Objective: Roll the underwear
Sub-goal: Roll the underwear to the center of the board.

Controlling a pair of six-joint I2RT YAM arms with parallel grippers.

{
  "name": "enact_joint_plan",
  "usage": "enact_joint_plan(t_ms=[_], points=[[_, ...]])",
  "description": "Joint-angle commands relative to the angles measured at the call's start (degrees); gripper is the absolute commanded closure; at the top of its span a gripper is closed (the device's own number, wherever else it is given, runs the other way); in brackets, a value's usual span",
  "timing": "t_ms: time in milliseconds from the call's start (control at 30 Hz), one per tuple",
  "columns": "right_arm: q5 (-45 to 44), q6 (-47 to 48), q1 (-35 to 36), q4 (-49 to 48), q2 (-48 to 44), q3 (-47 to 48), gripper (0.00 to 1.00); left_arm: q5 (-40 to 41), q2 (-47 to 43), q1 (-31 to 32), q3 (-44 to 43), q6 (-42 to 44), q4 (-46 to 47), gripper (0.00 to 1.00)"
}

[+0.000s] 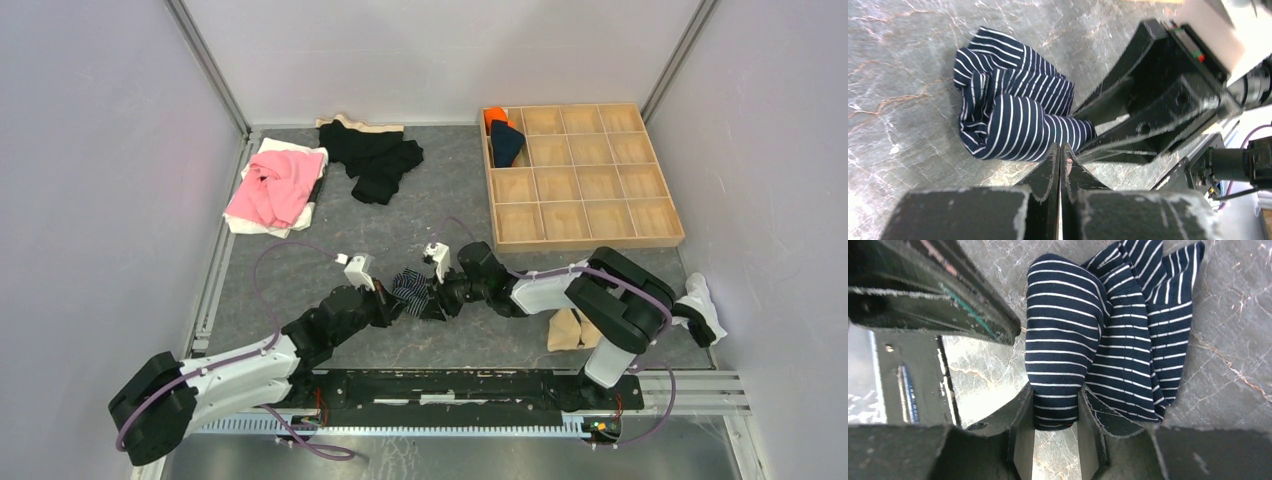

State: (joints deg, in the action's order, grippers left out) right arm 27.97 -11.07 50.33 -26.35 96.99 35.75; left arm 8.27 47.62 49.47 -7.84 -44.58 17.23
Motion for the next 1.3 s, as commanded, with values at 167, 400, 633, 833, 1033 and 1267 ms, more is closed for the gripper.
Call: enact_joint_plan(t_ms=[167,400,633,833,1033,1267], points=[[13.8,-11.1,-3.6,3.9,5.8,2.5,1.0,-5.3,5.9,-0.2,0.0,4.1,8.5,0.98],[16.6,-12.9,-5.6,5.8,7.6,3.2,1.0,-3.3,6.7,-0.2,-0.1,4.1,9.3,0.98],[19.7,-14.0,-6.4,7.2,9.4,3.0,0.99,-3.2,9.1,-0.2,-0.2,3.9,10.4,0.98],[19.0,-13.0,-6.8,8.7,10.1,3.5,0.94,-3.2,10.8,-0.2,1.7,3.8,12.3,0.98],[14.5,-10.3,-6.9,11.9,7.4,4.7,0.71,1.2,15.1,-0.2,3.5,4.4,12.8,0.98],[9.0,-7.2,-6.9,15.4,2.0,5.4,0.4,5.1,19.0,-0.2,6.2,0.6,15.0,0.98]])
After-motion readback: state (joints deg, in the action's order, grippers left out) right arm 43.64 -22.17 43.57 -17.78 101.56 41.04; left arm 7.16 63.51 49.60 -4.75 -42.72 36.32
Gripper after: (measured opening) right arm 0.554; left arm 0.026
